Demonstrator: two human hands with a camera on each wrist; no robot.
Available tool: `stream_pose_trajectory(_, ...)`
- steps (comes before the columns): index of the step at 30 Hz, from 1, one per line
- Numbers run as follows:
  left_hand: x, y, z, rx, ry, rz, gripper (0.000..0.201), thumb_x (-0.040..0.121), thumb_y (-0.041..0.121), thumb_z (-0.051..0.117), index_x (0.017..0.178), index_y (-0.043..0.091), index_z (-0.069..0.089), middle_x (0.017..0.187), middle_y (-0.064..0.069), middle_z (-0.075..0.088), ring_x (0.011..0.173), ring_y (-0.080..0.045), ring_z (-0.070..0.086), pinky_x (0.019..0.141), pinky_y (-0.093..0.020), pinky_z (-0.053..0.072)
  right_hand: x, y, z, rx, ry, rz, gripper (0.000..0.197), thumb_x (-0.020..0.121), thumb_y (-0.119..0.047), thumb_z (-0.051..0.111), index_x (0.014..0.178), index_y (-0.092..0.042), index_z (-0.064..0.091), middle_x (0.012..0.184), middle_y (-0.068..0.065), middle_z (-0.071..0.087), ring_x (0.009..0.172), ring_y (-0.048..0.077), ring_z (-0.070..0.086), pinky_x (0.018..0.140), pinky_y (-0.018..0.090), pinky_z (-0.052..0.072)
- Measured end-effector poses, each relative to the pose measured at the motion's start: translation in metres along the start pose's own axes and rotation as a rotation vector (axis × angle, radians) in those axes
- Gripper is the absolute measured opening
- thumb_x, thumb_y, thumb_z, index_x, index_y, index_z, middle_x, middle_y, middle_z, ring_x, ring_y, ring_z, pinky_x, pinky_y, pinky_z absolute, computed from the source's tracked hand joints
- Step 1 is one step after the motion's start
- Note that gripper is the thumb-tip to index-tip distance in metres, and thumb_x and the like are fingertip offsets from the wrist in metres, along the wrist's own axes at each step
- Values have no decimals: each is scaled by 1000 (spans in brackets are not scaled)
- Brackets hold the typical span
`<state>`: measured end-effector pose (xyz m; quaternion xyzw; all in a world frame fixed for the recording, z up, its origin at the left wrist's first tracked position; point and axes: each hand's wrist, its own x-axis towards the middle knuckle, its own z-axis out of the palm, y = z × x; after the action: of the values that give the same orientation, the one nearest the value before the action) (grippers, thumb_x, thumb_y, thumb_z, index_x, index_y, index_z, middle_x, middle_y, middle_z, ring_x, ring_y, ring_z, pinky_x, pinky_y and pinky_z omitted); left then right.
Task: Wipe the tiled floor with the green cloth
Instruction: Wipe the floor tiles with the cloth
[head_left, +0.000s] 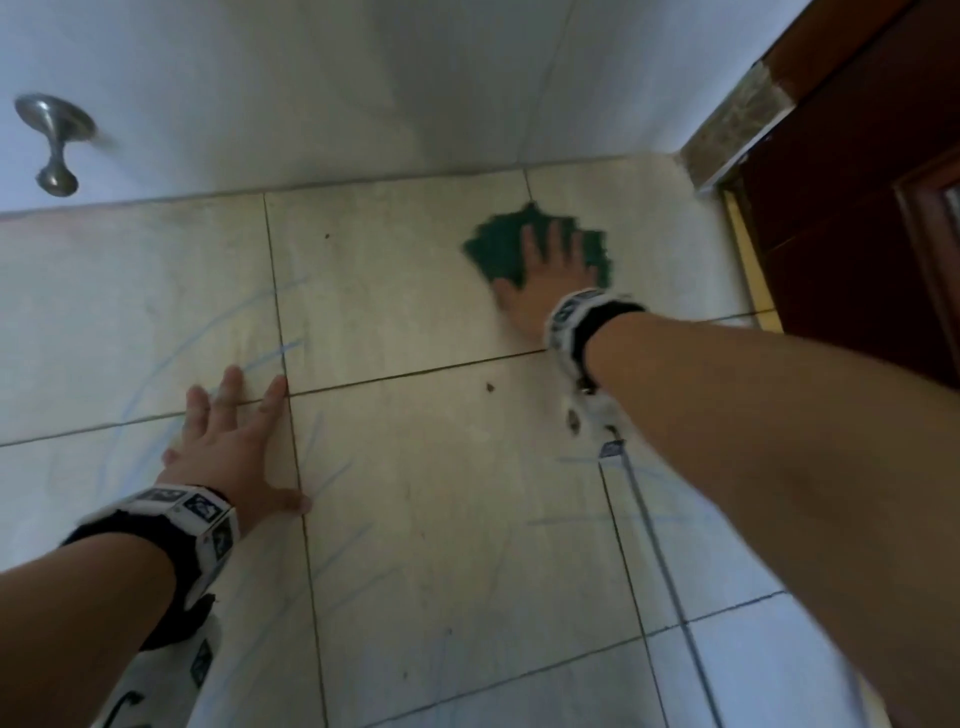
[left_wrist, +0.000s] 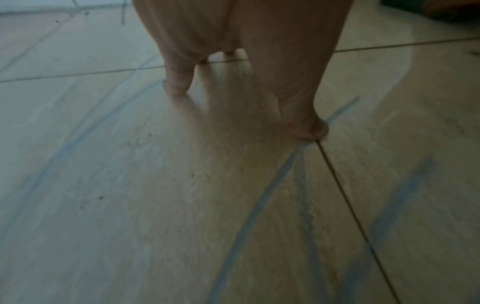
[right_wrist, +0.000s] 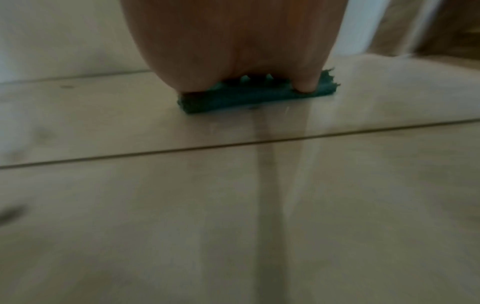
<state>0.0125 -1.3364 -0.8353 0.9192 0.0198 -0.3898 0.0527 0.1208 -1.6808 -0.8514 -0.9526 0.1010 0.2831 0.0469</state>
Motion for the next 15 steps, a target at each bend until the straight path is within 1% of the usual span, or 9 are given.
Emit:
stream_pose_trajectory(2,0,1,0,-5,0,1,136,62,51,88,152,45,-15,159,6,-31,149,-27,-22,115,-64,18,3,55,-8,-12,-13,183,82,100,-63,23,158,-18,-13,165,15,-16,151,39,-12,120,56,-1)
stream_pose_trajectory(4,0,1,0,-6,2,2,137,62,51,88,152,44,-15,159,6,-32,149,-26,-22,116,-63,18,-3,105,-11,33,-33,370,82,100,-64,22,158,-18,-14,164,14,-18,151,39,-11,120,60,2)
stream_pose_trajectory(5,0,1,0,-8,1,3,137,62,51,88,152,44,-14,159,6,-32,148,-26,-23,116,-63,17,-7,122,-12,69,-36,451,82,100,-64,23,158,-19,-14,165,13,-17,151,39,-10,120,60,3)
stream_pose_trajectory(7,1,0,0,-12,1,9,136,62,50,88,152,44,-14,158,6,-32,148,-26,-23,116,-64,17,-8,134,-9,121,-30,537,80,101,-62,25,159,-19,-11,165,12,-15,151,39,-8,120,59,3)
stream_pose_trajectory(9,0,1,-2,-8,-9,7,136,63,50,88,152,44,-14,158,6,-33,148,-27,-24,115,-64,17,-3,123,-8,146,-1,539,78,102,-60,26,159,-19,-9,166,11,-13,151,40,-6,120,59,3)
stream_pose_trajectory(10,-1,1,-2,-2,-17,4,135,63,50,88,152,44,-14,158,6,-33,148,-27,-24,115,-64,17,2,113,-8,143,13,503,78,102,-59,26,159,-19,-9,166,12,-13,151,41,-7,120,60,3)
stream_pose_trajectory(13,-2,2,-4,2,-30,4,135,65,50,87,152,44,-15,158,5,-33,148,-29,-24,115,-64,17,18,67,-16,79,27,322,78,102,-58,26,159,-19,-10,165,12,-15,150,41,-10,120,59,1)
stream_pose_trajectory(15,-2,3,-5,5,-51,6,134,66,50,86,152,44,-17,157,5,-35,147,-29,-25,115,-64,16,26,25,-21,19,34,193,78,102,-59,26,159,-20,-10,165,11,-16,151,39,-12,121,57,1)
